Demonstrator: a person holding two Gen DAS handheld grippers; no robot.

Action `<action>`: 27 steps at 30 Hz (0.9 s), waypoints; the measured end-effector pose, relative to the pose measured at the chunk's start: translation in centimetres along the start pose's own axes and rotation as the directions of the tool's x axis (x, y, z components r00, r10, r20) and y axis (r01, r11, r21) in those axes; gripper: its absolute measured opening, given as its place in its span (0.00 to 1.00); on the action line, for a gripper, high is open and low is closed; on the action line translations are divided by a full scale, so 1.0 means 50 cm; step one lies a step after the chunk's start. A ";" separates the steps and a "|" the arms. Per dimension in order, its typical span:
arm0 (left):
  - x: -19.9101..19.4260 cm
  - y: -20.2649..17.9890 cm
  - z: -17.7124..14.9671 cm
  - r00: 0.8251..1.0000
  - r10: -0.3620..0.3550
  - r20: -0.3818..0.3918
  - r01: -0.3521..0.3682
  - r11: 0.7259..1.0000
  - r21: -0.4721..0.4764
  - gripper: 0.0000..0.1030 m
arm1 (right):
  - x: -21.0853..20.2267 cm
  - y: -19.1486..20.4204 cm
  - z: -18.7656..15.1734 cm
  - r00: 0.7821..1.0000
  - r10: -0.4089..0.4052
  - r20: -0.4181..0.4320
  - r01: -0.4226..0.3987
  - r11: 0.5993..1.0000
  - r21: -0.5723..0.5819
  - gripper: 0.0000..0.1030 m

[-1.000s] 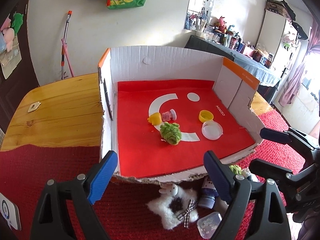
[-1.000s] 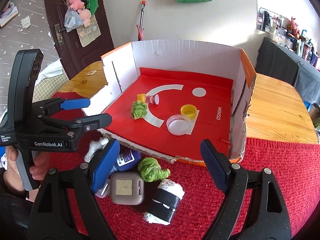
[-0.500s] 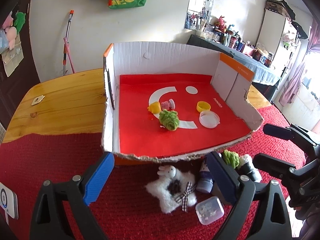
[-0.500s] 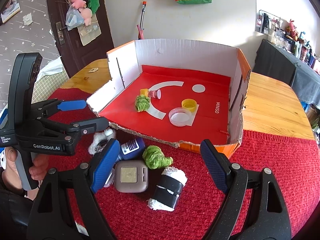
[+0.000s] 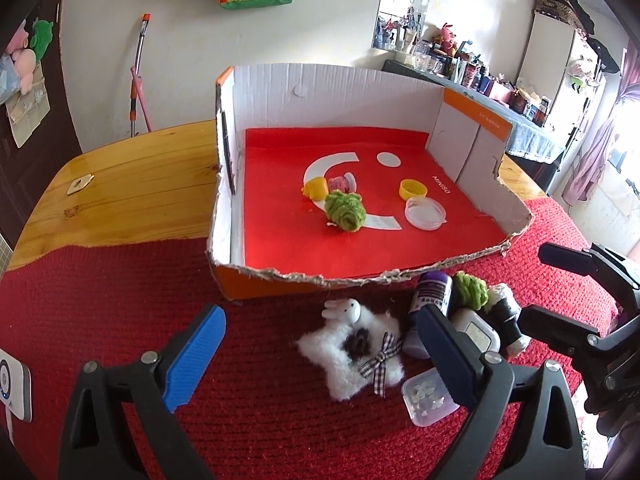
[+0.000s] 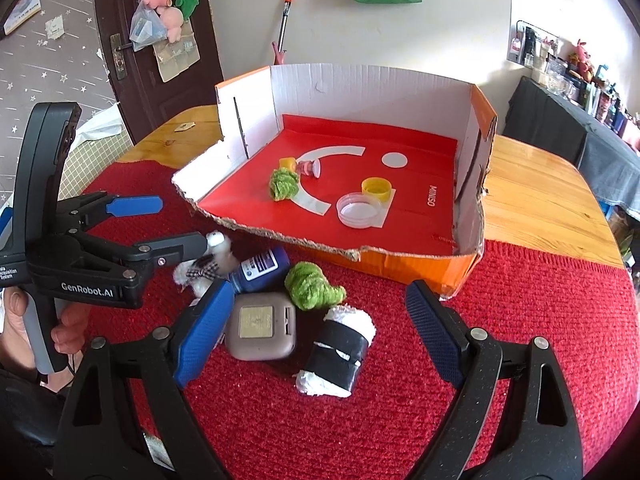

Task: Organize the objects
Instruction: 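Withdraw both grippers from the box toward the remaining items, then grasp the white sheep plush with the left gripper while the right gripper grasps the black-white roll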

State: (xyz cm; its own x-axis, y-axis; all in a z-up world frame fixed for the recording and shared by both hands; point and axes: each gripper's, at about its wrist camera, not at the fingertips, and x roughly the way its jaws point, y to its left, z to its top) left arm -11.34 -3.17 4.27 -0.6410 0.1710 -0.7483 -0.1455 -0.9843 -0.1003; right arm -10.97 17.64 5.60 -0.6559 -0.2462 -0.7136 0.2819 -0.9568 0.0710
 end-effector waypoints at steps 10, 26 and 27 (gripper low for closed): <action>0.011 0.003 -0.016 1.000 0.008 -0.024 -0.008 1.000 -0.002 0.95 | 0.011 -0.009 -0.026 0.999 -0.020 -0.027 0.021 1.000 0.020 0.86; 0.030 0.003 -0.028 0.998 0.019 -0.055 -0.019 1.000 0.011 0.95 | 0.019 -0.031 -0.056 0.997 -0.057 -0.052 0.060 0.997 0.051 0.81; 0.032 0.002 -0.028 0.998 0.020 -0.058 -0.019 1.000 0.012 0.95 | 0.020 -0.032 -0.057 0.997 -0.058 -0.056 0.061 0.997 0.052 0.80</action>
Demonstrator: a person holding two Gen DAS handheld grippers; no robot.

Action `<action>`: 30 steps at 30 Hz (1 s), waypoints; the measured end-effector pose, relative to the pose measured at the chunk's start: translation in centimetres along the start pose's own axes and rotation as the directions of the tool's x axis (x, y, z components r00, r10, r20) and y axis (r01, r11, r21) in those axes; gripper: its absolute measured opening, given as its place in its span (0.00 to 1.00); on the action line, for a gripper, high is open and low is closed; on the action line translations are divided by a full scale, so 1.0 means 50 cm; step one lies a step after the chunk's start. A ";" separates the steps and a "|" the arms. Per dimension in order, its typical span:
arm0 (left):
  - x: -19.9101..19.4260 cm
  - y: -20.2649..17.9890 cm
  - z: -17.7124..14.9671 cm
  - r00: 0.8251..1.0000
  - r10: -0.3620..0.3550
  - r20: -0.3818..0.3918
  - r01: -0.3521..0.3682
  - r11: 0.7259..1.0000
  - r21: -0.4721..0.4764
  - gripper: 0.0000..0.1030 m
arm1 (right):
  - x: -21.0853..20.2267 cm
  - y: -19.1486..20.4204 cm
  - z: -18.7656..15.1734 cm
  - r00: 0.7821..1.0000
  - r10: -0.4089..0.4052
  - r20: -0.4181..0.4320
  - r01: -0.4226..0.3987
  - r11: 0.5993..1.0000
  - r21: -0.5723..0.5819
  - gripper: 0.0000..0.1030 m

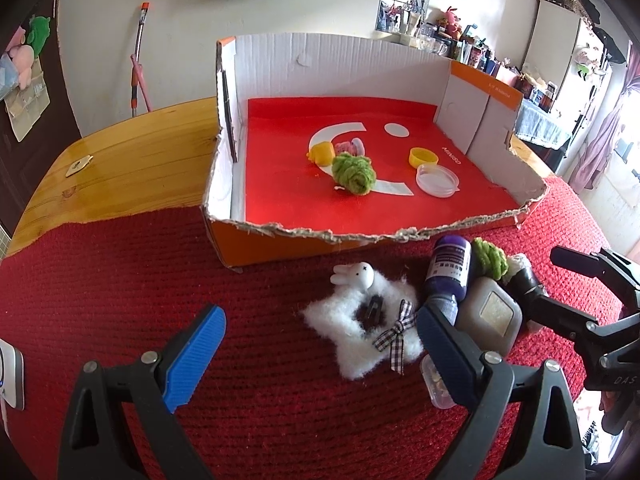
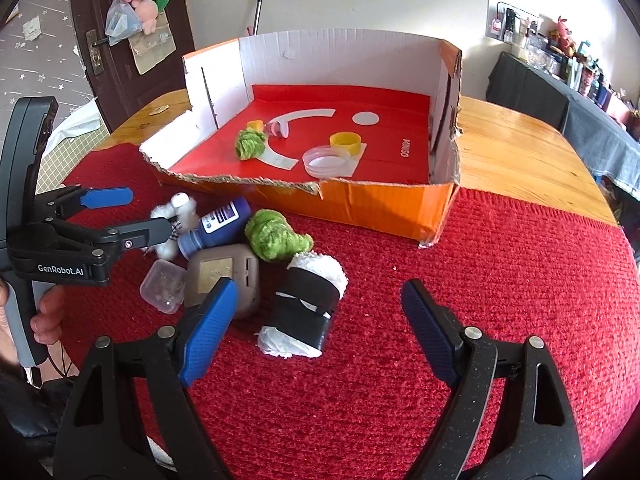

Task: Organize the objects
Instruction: 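Grasp the white sheep plush with the left gripper while the right gripper grasps the black-white roll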

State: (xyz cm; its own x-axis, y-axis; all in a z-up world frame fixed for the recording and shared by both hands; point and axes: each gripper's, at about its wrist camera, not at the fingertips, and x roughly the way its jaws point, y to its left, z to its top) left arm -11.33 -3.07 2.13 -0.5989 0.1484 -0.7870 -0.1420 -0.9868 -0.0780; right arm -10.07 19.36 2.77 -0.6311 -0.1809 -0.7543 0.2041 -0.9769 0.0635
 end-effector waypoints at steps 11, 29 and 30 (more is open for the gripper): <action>0.017 -0.016 -0.008 0.999 0.023 -0.030 -0.021 0.999 0.048 0.95 | 0.012 0.004 -0.009 1.000 -0.013 -0.013 0.013 1.000 -0.004 0.79; 0.029 -0.028 -0.004 0.999 0.044 -0.032 -0.041 0.996 0.084 0.83 | 0.037 0.008 -0.008 0.999 -0.020 -0.031 0.020 1.000 -0.002 0.44; 0.027 -0.032 -0.004 0.999 0.040 -0.028 -0.038 0.995 0.094 0.81 | 0.036 0.008 -0.008 0.999 -0.014 -0.030 0.014 1.000 0.000 0.38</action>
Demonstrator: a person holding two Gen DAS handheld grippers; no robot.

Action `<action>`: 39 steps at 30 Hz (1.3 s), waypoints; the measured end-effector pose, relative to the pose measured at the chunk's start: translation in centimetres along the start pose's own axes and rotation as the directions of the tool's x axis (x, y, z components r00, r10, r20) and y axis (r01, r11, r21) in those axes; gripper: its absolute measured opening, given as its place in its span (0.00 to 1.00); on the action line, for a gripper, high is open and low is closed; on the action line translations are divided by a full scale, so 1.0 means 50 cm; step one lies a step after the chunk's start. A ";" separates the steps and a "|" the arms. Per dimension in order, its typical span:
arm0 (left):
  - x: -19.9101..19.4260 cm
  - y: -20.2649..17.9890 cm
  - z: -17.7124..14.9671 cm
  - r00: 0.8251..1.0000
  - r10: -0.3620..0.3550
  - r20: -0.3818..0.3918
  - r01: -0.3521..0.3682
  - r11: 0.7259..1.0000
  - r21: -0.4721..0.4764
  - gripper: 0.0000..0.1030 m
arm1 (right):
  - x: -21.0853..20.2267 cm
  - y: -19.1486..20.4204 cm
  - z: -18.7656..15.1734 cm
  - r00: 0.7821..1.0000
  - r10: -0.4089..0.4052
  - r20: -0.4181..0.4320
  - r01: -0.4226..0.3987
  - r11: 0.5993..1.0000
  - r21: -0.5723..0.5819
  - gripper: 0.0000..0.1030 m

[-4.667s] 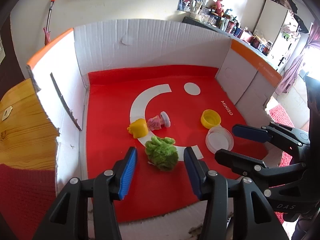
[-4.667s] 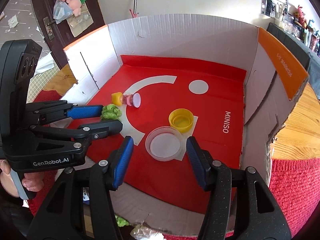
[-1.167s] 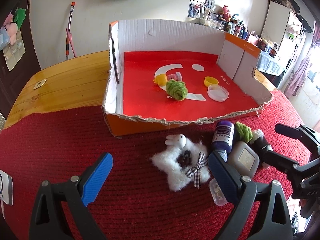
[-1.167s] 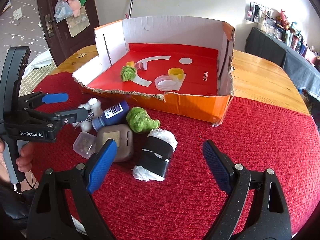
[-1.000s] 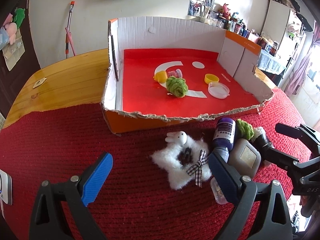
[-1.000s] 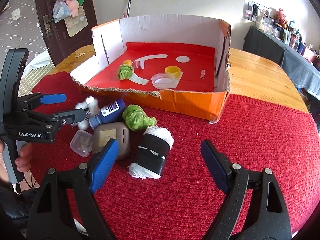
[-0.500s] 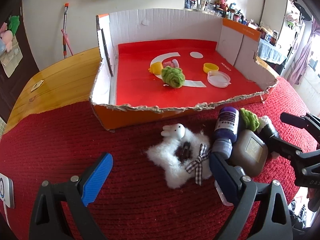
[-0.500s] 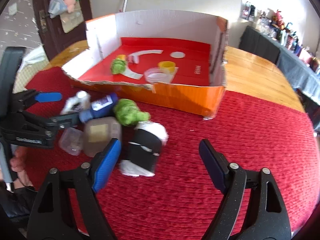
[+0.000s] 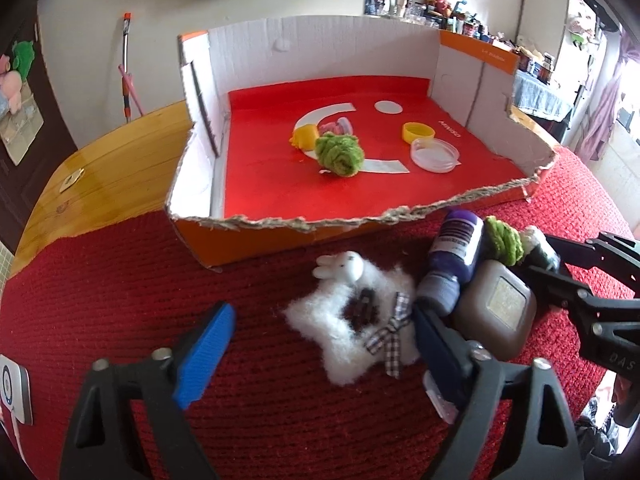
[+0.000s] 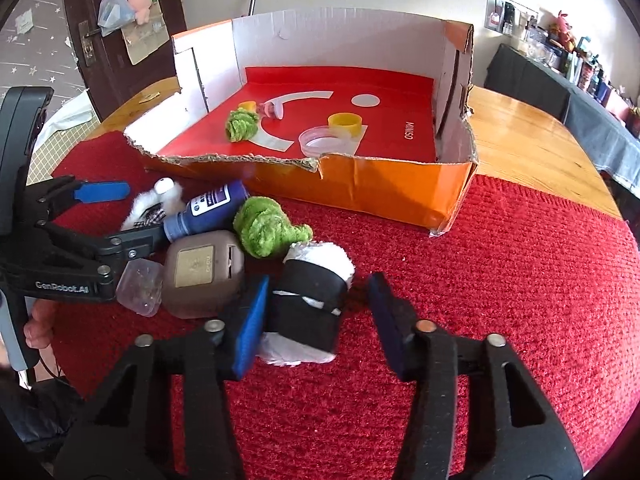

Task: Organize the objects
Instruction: 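Grasp the white sheep plush with the left gripper while the right gripper grasps the black-white roll, then lift and carry the sheep plush and wrapped roll over the box with both grippers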

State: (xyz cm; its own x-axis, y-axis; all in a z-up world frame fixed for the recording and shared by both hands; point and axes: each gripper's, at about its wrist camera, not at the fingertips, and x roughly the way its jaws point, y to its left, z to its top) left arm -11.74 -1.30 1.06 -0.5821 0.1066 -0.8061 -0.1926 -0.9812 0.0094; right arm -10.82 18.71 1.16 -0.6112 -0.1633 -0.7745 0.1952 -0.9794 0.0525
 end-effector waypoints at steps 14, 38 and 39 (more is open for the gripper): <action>-0.026 0.006 -0.003 0.999 -0.032 0.027 0.032 0.999 -0.016 0.54 | -0.018 0.004 -0.001 0.999 0.040 0.026 -0.041 0.999 0.003 0.33; -0.099 -0.004 0.012 0.989 -0.090 0.116 0.094 0.995 -0.024 0.54 | -0.061 0.048 0.038 0.981 0.157 0.111 -0.156 0.988 -0.021 0.32; -0.099 -0.005 0.013 0.989 -0.091 0.117 0.094 0.995 -0.023 0.54 | -0.062 0.048 0.038 0.981 0.158 0.112 -0.156 0.987 -0.021 0.32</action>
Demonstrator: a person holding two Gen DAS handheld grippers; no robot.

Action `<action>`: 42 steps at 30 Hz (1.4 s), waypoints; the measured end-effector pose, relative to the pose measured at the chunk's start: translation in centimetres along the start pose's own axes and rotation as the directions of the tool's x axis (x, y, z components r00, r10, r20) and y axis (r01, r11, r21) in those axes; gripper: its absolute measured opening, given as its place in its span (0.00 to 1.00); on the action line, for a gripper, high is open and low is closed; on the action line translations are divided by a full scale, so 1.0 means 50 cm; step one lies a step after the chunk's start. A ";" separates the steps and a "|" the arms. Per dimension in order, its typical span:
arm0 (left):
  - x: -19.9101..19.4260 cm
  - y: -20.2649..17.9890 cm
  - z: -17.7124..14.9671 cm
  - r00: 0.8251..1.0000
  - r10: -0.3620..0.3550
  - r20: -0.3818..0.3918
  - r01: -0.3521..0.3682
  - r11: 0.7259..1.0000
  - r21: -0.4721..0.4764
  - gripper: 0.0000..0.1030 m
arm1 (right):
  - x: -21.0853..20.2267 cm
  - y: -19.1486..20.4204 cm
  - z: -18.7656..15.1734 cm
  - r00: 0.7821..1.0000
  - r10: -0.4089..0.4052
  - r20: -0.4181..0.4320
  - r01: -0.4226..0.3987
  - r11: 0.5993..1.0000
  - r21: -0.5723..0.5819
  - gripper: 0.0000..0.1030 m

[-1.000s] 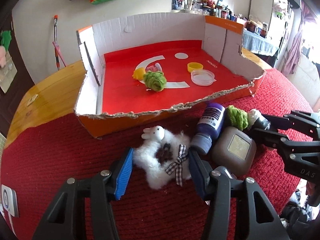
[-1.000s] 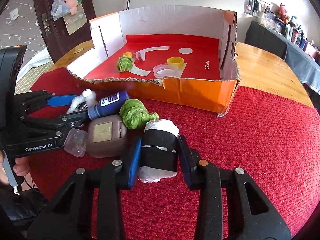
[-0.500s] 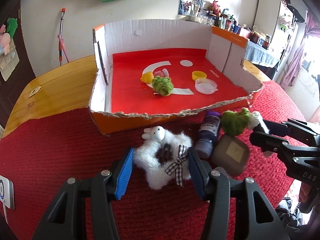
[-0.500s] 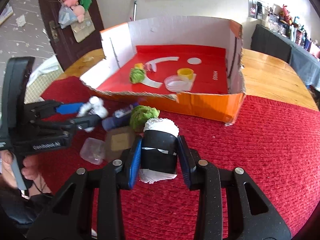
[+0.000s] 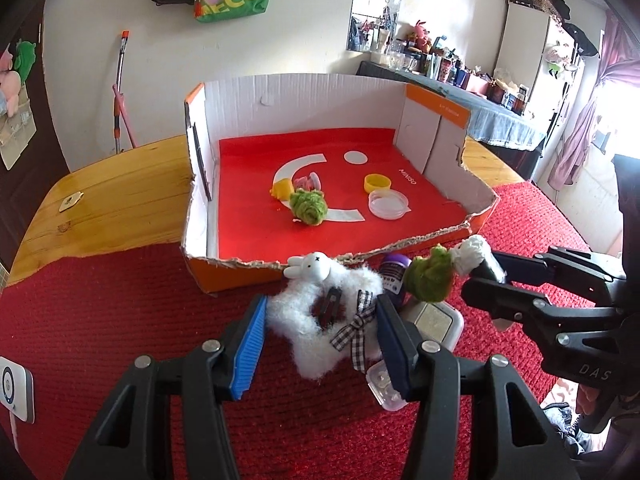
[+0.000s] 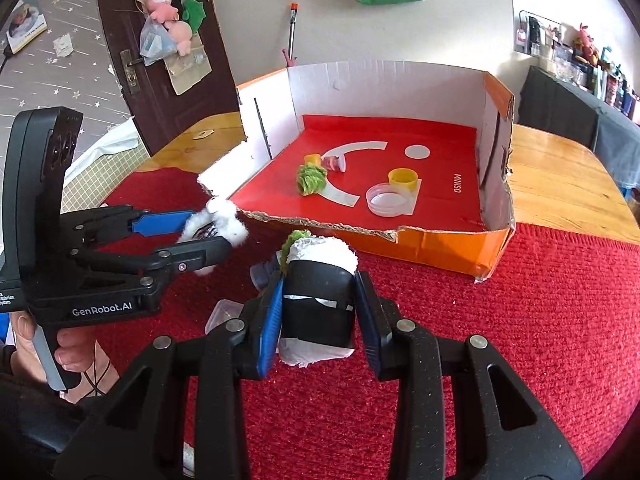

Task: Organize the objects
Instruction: 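Lift and carry the sheep plush and wrapped roll over the box with both grippers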

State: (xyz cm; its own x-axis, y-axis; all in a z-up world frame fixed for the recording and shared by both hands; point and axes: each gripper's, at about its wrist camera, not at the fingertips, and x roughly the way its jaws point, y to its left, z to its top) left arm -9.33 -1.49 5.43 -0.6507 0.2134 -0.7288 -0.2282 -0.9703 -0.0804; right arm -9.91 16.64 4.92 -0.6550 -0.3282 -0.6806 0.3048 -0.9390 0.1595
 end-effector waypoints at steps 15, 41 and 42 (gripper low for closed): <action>0.001 -0.002 0.011 1.000 -0.003 0.002 0.003 1.000 0.004 0.54 | 0.002 0.004 0.018 1.000 0.001 0.007 -0.001 1.000 -0.025 0.32; 0.034 0.020 0.097 0.999 -0.028 -0.025 0.028 1.000 0.008 0.54 | 0.035 -0.024 0.113 0.997 0.056 -0.057 -0.059 0.996 -0.071 0.32; 0.037 0.021 0.100 0.999 -0.031 -0.031 0.031 0.999 0.009 0.54 | 0.038 -0.026 0.116 0.996 0.059 -0.063 -0.064 0.995 -0.070 0.32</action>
State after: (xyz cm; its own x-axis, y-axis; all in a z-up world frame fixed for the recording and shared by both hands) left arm -14.39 -1.54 7.40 -0.6205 0.2395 -0.7468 -0.2547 -0.9621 -0.0969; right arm -15.57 16.62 7.57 -0.5913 -0.3763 -0.7133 0.3938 -0.9066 0.1518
